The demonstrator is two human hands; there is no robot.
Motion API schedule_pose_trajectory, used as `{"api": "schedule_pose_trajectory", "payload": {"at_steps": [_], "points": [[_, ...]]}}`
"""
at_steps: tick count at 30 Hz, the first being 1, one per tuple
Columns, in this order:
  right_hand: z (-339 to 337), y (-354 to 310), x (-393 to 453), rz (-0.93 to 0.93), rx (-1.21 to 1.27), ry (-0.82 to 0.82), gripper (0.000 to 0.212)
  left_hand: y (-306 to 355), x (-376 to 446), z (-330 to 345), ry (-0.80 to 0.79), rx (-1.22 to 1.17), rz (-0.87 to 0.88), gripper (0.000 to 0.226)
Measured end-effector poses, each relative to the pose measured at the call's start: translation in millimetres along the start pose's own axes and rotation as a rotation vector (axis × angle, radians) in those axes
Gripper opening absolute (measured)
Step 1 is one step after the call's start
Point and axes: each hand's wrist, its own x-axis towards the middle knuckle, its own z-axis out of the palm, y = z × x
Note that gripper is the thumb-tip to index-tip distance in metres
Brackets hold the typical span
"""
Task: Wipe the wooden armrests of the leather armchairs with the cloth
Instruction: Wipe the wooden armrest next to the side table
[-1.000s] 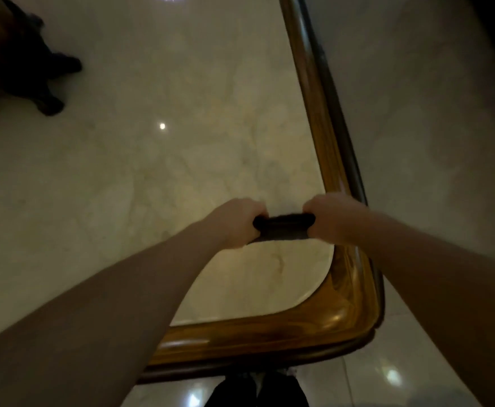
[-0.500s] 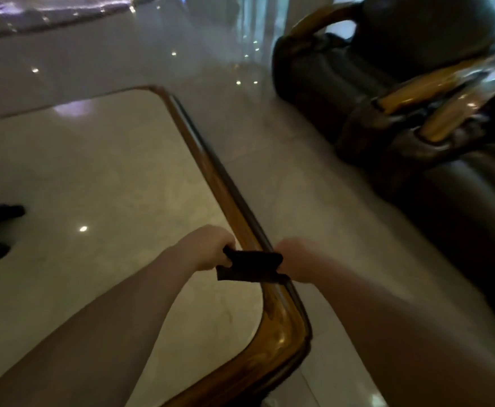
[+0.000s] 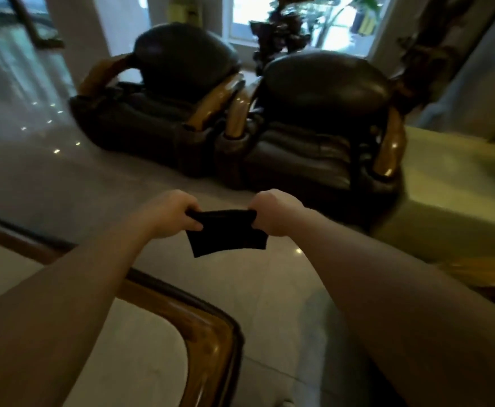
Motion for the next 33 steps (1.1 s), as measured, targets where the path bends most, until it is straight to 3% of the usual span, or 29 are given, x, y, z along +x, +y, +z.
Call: {"api": "schedule_pose_trajectory", "payload": {"at_steps": [11, 18, 25, 33], "points": [[-68.3, 173.2, -115.3, 0.319, 0.022, 0.190, 0.015, 213.4, 78.8, 12.9, 0.010, 0.007, 0.296, 0.015], [-89.8, 279.5, -171.4, 0.418, 0.041, 0.264, 0.011, 330.2, 118.0, 31.3, -0.017, 0.051, 0.418, 0.016], [-101.7, 345.3, -189.1, 0.454, 0.062, 0.270, 0.012, 385.5, 162.0, 47.4, -0.056, 0.042, 0.452, 0.017], [-111.5, 403.3, -143.7, 0.530, 0.123, 0.258, 0.014, 399.5, 255.6, 48.4, -0.090, -0.065, 0.466, 0.027]]}}
